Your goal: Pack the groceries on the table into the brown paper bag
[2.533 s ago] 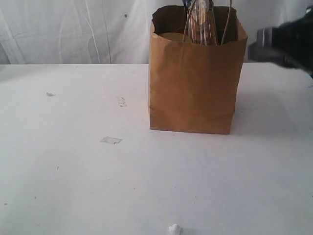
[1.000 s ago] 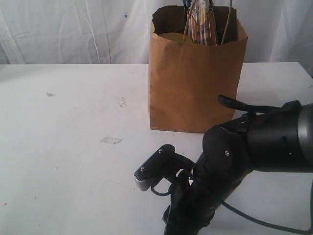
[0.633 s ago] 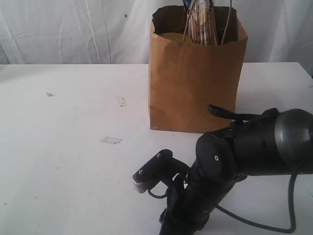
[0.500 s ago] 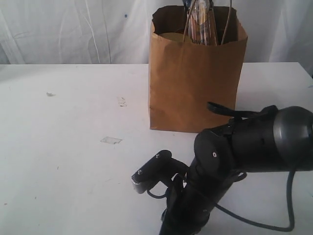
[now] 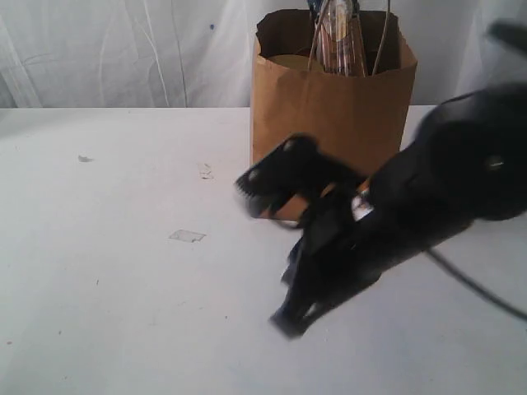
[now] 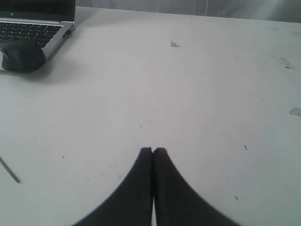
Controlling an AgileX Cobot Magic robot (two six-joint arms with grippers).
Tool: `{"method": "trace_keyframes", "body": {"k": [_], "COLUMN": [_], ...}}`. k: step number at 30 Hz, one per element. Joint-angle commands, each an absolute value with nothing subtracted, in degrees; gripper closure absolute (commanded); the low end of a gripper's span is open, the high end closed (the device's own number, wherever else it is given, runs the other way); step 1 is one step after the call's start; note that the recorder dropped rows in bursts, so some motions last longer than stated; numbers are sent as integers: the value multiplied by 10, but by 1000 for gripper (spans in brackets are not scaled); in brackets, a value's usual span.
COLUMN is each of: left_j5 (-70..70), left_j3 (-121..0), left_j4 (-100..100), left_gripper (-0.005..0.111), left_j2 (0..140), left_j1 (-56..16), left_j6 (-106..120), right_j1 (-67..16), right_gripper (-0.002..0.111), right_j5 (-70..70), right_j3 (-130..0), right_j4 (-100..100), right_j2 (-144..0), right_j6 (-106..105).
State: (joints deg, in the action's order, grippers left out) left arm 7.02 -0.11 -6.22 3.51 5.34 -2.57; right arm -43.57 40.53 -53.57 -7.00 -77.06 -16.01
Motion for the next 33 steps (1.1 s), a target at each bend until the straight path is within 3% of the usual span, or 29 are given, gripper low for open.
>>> {"method": "trace_keyframes", "body": {"k": [1,3,6,11,13,17,21,24,29,33], "left_j5": [72,72,72,72,72,72,72,72,72,72], "left_j3": [0,0,0,0,0,0,0,0,0,0], "left_j4": [-65,-65,-65,-65,-65,-65,-65,-65,-65,-65], "left_gripper": [107,107,107,107,107,107,107,107,107,107], "left_j2": [33,33,33,33,33,33,33,33,33,33], "left_j1": [50,50,50,50,50,50,50,50,50,50], "left_j6": [-26,-26,-26,-26,-26,-26,-26,-26,-26,-26], "right_j1": [-330,-214,-127,10,43,47,46,46,46,46], "right_gripper": [108,108,108,108,108,108,108,106,70,67], "right_j5": [355,330,301,420,429,417,511,550,549,571], "right_j3": [-549,-579,-613,-709,-718,-718,-718,-718,-718,-718], "right_j4": [239,289,160,-406,-555,-645,-862,-914,-913,-913], "right_j2": [-647,-628,-643,-776,-825,-862,-889,-918,-951,-950], "right_j6": [95,183,65,-386,-424,-466,-664,-718,-717,-717]}}
